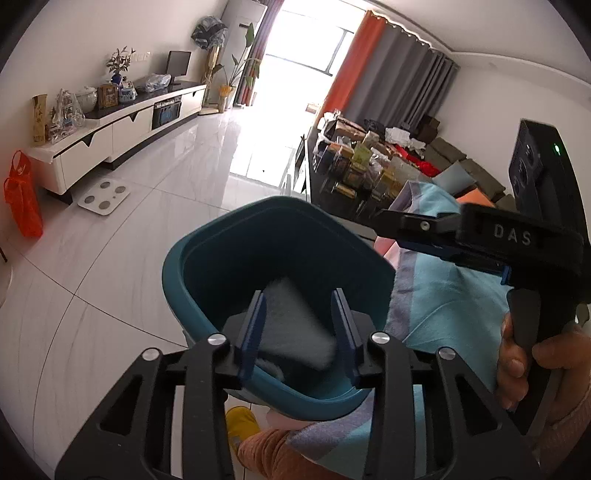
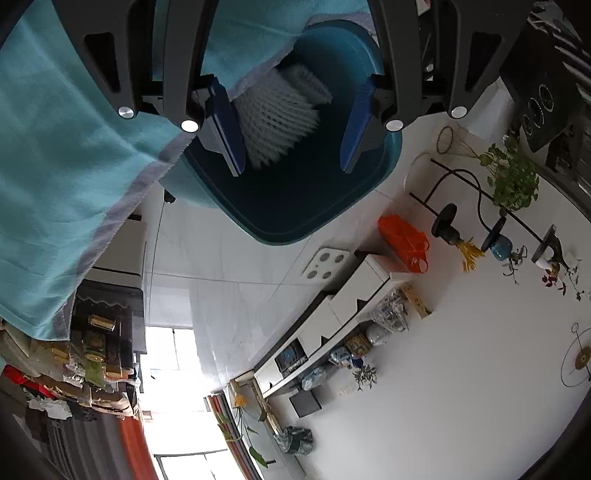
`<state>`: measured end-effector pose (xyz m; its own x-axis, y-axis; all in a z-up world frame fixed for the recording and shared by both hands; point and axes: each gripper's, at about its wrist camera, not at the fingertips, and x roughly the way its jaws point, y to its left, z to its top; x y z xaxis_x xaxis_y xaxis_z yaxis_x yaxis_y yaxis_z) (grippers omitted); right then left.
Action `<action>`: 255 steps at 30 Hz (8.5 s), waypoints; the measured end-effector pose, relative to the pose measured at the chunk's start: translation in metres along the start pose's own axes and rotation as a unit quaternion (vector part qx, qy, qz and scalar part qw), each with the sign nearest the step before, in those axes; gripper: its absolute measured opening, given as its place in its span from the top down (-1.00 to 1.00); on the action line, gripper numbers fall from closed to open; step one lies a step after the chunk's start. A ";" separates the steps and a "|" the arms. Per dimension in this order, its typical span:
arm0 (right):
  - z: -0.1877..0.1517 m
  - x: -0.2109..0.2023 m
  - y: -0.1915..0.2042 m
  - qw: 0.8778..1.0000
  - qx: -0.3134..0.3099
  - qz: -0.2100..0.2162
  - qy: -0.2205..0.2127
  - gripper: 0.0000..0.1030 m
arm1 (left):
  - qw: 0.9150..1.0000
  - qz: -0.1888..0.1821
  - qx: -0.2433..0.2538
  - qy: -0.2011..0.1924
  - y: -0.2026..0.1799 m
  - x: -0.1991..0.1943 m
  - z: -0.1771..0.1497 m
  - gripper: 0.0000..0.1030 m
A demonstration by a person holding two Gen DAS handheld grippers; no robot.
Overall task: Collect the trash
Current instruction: 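Return both tools to the table and grasp the dotted paper cup with the left tool, then grasp the white paper cup with the right tool while the left tool holds its cup, then carry both paper cups to the teal bin and open both tools to drop them, then move both tools back to the table and grasp white tissue with the left tool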
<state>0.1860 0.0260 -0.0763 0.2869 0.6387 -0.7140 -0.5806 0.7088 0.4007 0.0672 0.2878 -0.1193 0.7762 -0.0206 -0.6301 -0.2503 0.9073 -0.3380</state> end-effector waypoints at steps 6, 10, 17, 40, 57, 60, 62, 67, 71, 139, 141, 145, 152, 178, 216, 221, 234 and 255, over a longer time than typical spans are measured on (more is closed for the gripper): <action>-0.007 -0.042 0.004 0.999 -0.015 0.015 -0.038 -0.01 | 0.999 -0.011 0.027 -0.027 -0.022 -0.019 -0.002 0.06; -0.017 -0.092 0.009 0.996 -0.047 0.017 -0.080 -0.11 | 0.995 -0.051 0.063 -0.049 -0.054 -0.040 -0.003 -0.11; -0.047 -0.176 -0.010 0.987 -0.068 -0.015 -0.144 -0.13 | 0.978 -0.153 0.136 -0.043 -0.138 -0.055 -0.022 -0.19; -0.199 -0.338 -0.186 0.928 0.159 -0.238 -0.238 -0.25 | 0.899 -0.328 0.279 0.075 -0.345 -0.020 -0.120 -0.24; -0.222 -0.315 -0.253 0.925 0.259 -0.185 -0.205 -0.30 | 0.900 -0.322 0.264 0.126 -0.369 0.019 -0.122 0.21; -0.221 -0.312 -0.255 0.928 0.265 -0.174 -0.198 -0.20 | 0.900 -0.325 0.264 0.123 -0.367 0.013 -0.121 0.30; -0.221 -0.312 -0.257 0.927 0.268 -0.171 -0.198 -0.06 | 0.899 -0.327 0.265 0.122 -0.368 0.012 -0.120 0.36; -0.225 -0.316 -0.256 0.927 0.265 -0.168 -0.207 0.05 | 0.898 -0.328 0.272 0.114 -0.369 0.007 -0.120 0.41; -0.226 -0.319 -0.255 0.927 0.262 -0.164 -0.212 0.05 | 0.895 -0.333 0.275 0.110 -0.369 0.002 -0.119 0.45; -0.138 -0.267 -0.134 0.972 0.102 -0.045 -0.205 0.06 | 0.961 -0.226 0.155 -0.036 -0.196 -0.096 -0.036 0.49; -0.132 -0.258 -0.129 0.975 0.096 -0.034 -0.197 0.06 | 0.964 -0.216 0.148 -0.040 -0.188 -0.097 -0.032 0.49; -0.119 -0.242 -0.116 0.980 0.080 -0.021 -0.183 0.06 | 0.970 -0.196 0.135 -0.049 -0.168 -0.104 -0.027 0.49; -0.096 -0.210 -0.094 0.987 0.055 0.002 -0.154 0.06 | 0.979 -0.159 0.110 -0.064 -0.128 -0.111 -0.015 0.49; -0.027 -0.105 -0.035 0.997 -0.009 0.015 -0.070 0.06 | 0.996 -0.043 0.053 -0.059 -0.039 -0.096 0.011 0.49; -0.011 -0.039 -0.017 1.000 -0.013 -0.014 -0.010 0.06 | 1.000 -0.001 0.008 0.008 -0.017 0.019 0.008 0.20; -0.017 -0.062 -0.020 1.000 -0.010 0.000 -0.026 0.06 | 1.000 -0.006 0.015 -0.002 -0.028 0.015 0.009 0.16; -0.044 -0.170 -0.043 0.992 -0.026 -0.020 -0.120 0.04 | 0.981 -0.138 0.137 -0.029 -0.143 -0.035 -0.020 -0.11; -0.161 -0.290 -0.183 0.958 0.112 -0.205 -0.168 0.01 | 0.910 -0.310 0.249 0.117 -0.313 0.007 -0.117 -0.19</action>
<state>0.0864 -0.3371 -0.0351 0.7061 0.3273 -0.6279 -0.1996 0.9428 0.2670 0.0834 -0.0451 -0.1001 0.5202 -0.6291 -0.5776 0.5326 0.7676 -0.3565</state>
